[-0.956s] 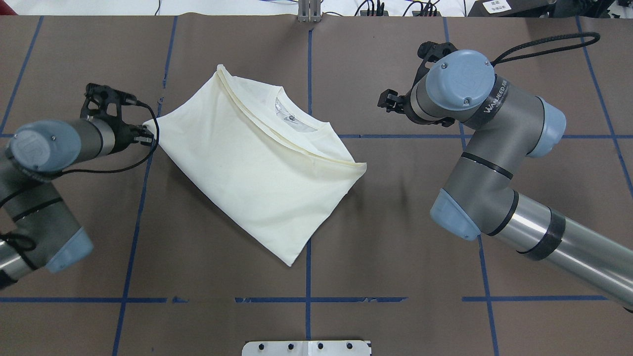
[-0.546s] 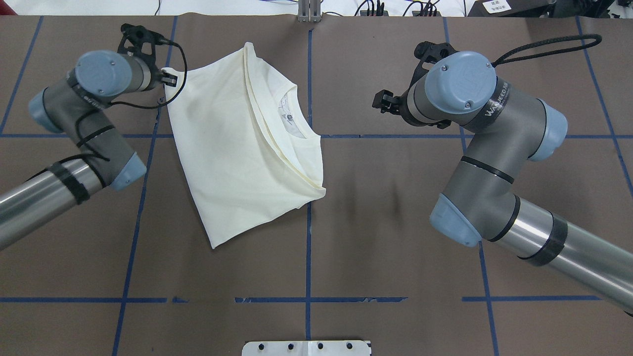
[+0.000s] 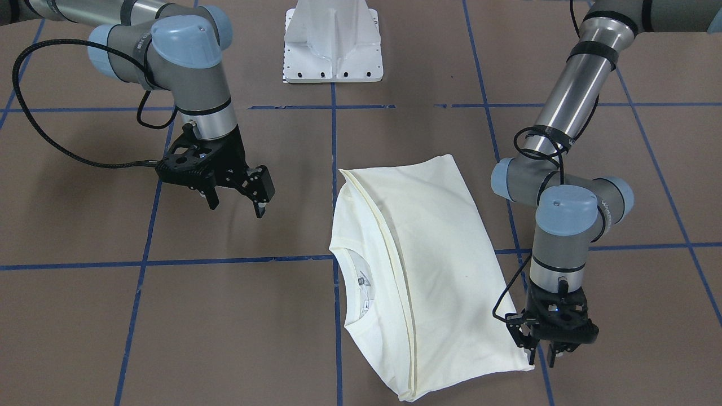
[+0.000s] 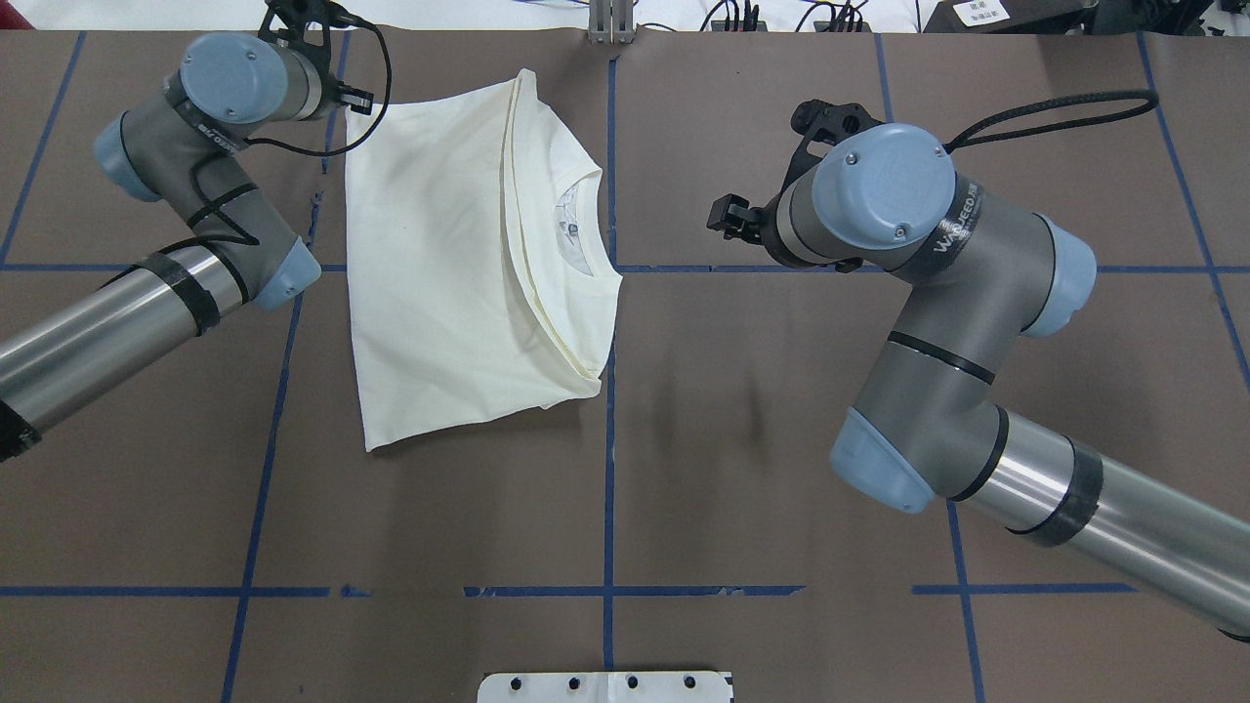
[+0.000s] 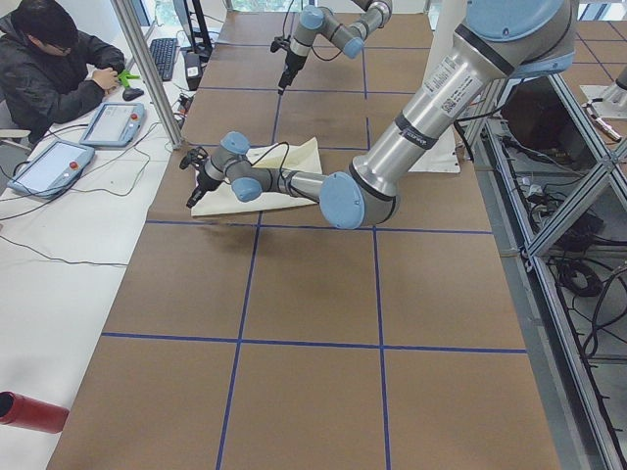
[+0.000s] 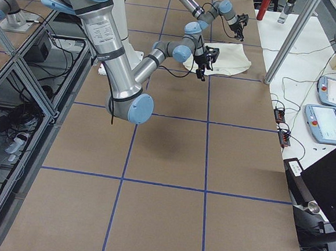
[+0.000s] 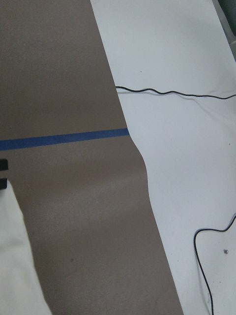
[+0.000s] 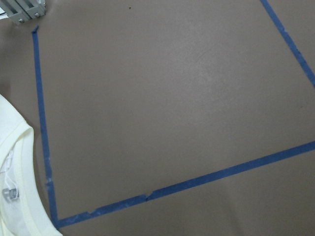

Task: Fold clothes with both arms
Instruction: 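Drag the shirt edge away from the robot with the left gripper, then move the right gripper to the collar and grasp the folded edge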

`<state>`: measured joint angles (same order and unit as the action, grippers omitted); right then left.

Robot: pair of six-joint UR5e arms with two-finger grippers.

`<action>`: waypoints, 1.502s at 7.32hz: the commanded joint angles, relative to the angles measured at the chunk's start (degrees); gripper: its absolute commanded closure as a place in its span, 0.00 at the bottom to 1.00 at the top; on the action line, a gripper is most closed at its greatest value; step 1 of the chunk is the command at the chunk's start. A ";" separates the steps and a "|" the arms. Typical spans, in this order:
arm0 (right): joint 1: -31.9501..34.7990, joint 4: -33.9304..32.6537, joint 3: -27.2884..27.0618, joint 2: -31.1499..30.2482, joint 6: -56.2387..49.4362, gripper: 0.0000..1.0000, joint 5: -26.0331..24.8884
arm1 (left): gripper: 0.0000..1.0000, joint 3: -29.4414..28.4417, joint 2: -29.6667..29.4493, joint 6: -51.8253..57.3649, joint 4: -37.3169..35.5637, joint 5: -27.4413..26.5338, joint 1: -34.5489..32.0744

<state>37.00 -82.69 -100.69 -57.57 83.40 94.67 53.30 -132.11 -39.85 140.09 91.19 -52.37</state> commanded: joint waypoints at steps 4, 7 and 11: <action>-5.35 8.77 24.73 17.30 12.56 0.24 -4.58 | 0.00 13.67 10.02 0.65 4.23 13.49 -3.44; -7.82 8.68 28.78 18.80 12.49 0.37 -6.77 | 0.00 13.85 10.20 0.56 4.23 13.49 -3.44; -9.23 8.86 31.51 19.95 12.57 0.39 -9.32 | 0.00 14.02 10.38 0.65 4.23 13.58 -3.53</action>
<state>28.22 -73.84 -69.93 -37.71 95.97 86.02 67.29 -121.75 -39.20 144.32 104.75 -55.88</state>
